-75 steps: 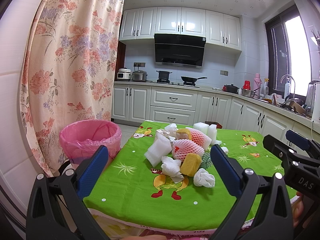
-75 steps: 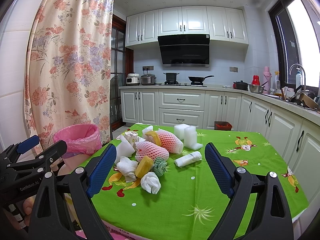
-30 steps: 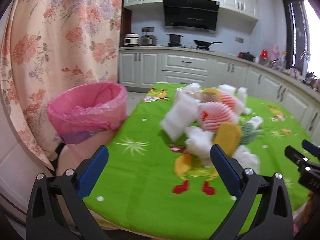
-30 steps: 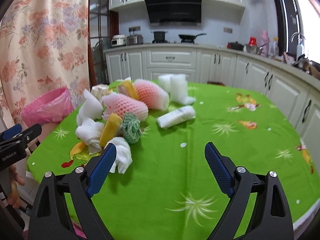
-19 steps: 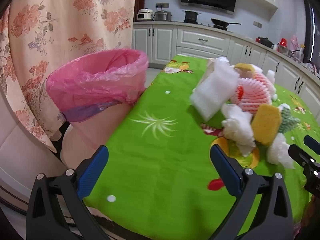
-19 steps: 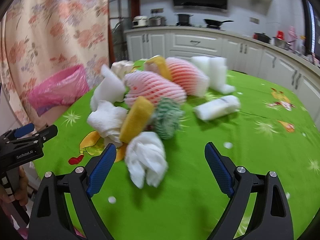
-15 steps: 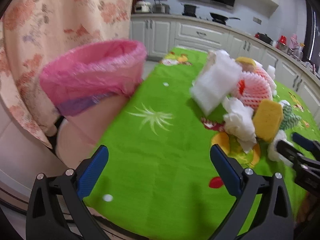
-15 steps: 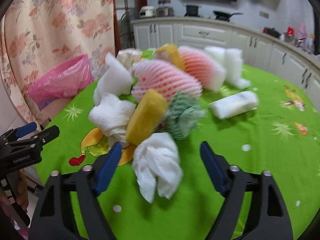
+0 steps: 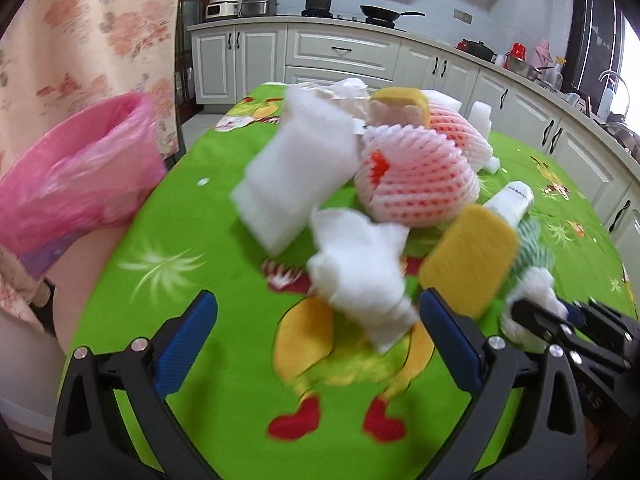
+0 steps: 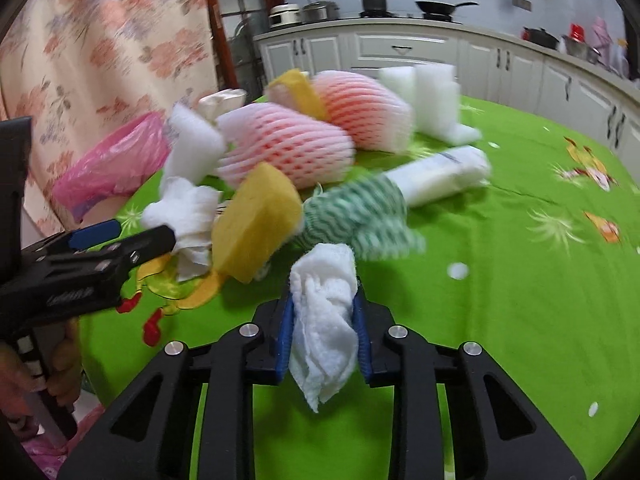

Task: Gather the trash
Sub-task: 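Grasp a white tissue with the right tool while the left tool grasps another tissue, then carry both tissues over the pink wastebasket and open both tools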

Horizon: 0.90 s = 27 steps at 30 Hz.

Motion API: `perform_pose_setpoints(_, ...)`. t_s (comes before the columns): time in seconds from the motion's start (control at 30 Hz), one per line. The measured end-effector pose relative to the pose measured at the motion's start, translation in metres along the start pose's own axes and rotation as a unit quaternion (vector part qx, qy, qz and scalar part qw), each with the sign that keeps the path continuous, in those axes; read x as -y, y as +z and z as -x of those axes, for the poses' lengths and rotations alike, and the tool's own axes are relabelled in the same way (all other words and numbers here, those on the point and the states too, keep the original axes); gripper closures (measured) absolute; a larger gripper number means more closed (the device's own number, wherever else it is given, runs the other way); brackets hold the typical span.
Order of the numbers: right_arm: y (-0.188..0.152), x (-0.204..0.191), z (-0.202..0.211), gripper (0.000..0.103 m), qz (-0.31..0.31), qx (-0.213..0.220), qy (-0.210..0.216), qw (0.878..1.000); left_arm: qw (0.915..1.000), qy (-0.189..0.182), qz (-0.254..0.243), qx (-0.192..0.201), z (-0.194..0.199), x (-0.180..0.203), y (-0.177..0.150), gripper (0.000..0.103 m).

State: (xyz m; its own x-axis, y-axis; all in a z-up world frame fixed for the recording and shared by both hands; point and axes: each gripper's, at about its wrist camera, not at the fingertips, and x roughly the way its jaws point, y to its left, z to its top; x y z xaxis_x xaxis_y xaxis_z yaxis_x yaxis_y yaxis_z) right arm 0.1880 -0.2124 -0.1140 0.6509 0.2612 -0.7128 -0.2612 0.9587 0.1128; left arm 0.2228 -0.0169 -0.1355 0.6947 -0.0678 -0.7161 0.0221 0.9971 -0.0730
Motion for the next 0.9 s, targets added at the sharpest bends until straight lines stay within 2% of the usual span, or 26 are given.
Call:
perform_pose_setpoints(0.13,-0.003,0.011,0.004,0.077,-0.015,0.005,0.005,1.0,0.9998,0.003,-0.012,-0.013,-0.02,0.015,0.01,0.022)
perform_pose_setpoints(0.27,-0.001,0.014,0.002,0.077,-0.02,0.007,0.012,1.0,0.9993,-0.014,-0.012,-0.032,-0.034,0.021,0.012,0.045)
perform_pose_setpoints(0.4,0.0,0.014,0.001,0.077,-0.023,0.009,0.015,1.0,0.9986,0.002,-0.05,-0.019,-0.033,0.035,0.004,0.066)
perform_pose_setpoints(0.5,0.0,0.012,0.0,0.077,-0.022,0.009,0.014,1.0,0.9987,0.0,-0.05,-0.007,-0.029,0.034,0.0,0.073)
perform_pose_setpoints(0.7,0.002,0.003,0.001,0.077,-0.01,0.016,0.006,1.0,0.9981,0.001,-0.05,0.037,-0.007,0.033,-0.005,0.075)
perform_pose_setpoints(0.9,0.016,-0.018,0.015,0.077,0.018,0.061,0.001,0.998,0.9952,0.007,-0.036,0.091,0.022,0.018,-0.004,0.075)
